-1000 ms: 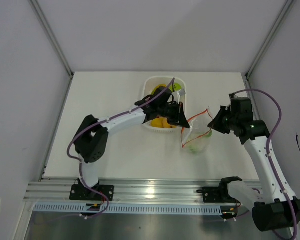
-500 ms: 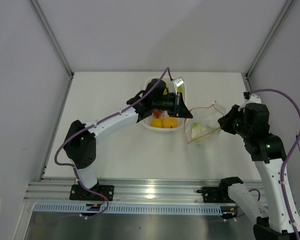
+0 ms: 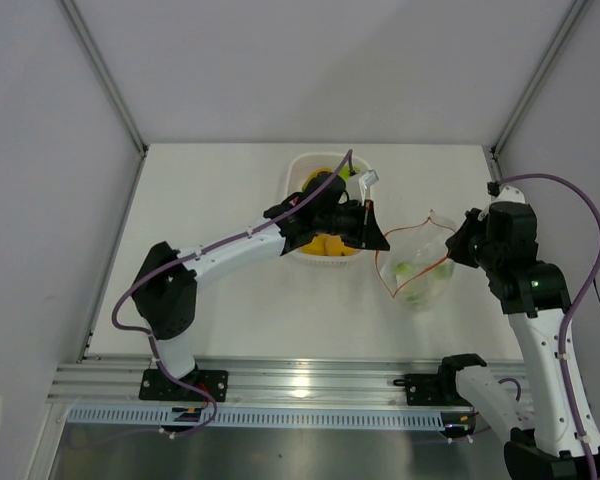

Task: Place the food in the zip-top bag and seal the zipper
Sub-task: Adjust the zipper food storage bag at the center of the board.

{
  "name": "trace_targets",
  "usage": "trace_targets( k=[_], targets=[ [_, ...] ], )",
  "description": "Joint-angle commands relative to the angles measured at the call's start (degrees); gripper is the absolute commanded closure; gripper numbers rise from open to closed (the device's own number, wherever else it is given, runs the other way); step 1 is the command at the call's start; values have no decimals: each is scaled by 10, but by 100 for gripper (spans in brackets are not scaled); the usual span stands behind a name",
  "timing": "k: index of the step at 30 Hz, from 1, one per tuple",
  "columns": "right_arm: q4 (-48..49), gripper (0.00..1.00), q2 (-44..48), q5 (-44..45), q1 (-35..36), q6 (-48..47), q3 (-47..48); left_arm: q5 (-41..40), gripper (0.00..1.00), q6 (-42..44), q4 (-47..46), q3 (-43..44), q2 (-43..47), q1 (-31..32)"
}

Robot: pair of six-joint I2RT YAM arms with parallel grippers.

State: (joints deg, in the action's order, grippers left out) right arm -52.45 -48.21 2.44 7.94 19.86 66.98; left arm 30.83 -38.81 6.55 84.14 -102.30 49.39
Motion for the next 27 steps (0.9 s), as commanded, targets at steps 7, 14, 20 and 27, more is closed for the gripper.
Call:
trace_targets(
  k=[7,14,20,27],
  targets=[
    [10,100,-32,2,-17,-39,23,-64,68,76,-19,-7,48,7],
    [16,100,-37,-42,-20,-30,12,-135,0,125,-59,-28,94,3],
    [19,100,-49,-48,-20,-31,14,-262,1,168,-24,12,110,-27],
    [26,100,-63,-55,-19,-31,15,-231,0,191,152,179,0,-128]
  ],
)
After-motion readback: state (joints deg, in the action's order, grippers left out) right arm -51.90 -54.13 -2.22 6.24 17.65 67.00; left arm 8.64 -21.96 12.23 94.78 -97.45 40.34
